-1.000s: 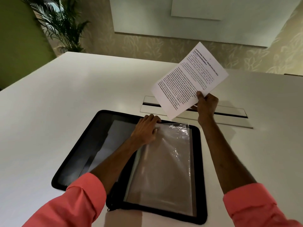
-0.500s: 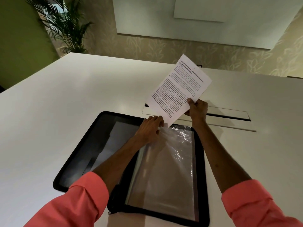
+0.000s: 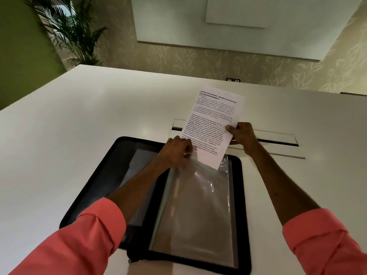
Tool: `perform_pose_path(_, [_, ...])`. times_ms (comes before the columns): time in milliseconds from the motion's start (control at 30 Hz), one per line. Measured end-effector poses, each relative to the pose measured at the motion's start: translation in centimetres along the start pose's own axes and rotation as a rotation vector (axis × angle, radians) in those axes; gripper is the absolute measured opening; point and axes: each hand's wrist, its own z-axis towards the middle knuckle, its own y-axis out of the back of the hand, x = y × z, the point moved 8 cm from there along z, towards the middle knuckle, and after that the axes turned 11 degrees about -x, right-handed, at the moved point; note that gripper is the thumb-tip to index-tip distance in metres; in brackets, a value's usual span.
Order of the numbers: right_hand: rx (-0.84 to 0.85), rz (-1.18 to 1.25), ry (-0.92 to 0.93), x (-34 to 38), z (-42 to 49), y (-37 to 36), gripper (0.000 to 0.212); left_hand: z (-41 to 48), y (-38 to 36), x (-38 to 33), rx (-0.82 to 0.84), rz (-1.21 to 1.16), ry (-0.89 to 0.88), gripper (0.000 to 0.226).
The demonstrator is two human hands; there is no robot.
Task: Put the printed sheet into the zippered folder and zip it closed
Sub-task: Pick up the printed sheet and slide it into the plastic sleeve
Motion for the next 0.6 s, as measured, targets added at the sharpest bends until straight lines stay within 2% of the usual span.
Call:
perform_pose_path(167, [0.038,-0.032,-0.021,-0.6,0.6,1.1,0.034,0.3,0.5,1.7,0.041,0.060,-0.008,0.025])
perform_pose_path(400, [0.076,-0.066,-0.036,-0.4,1.4,1.1,0.037,0.7,0.7,1.8,0.031,0.177,-0.114,0.024])
perform_pose_path(600, [0.108,-0.088,-0.032,-0.3,1.5,0.7,0.036,0.6,1.3,2.8,0.035,0.183,-0.134,0.024])
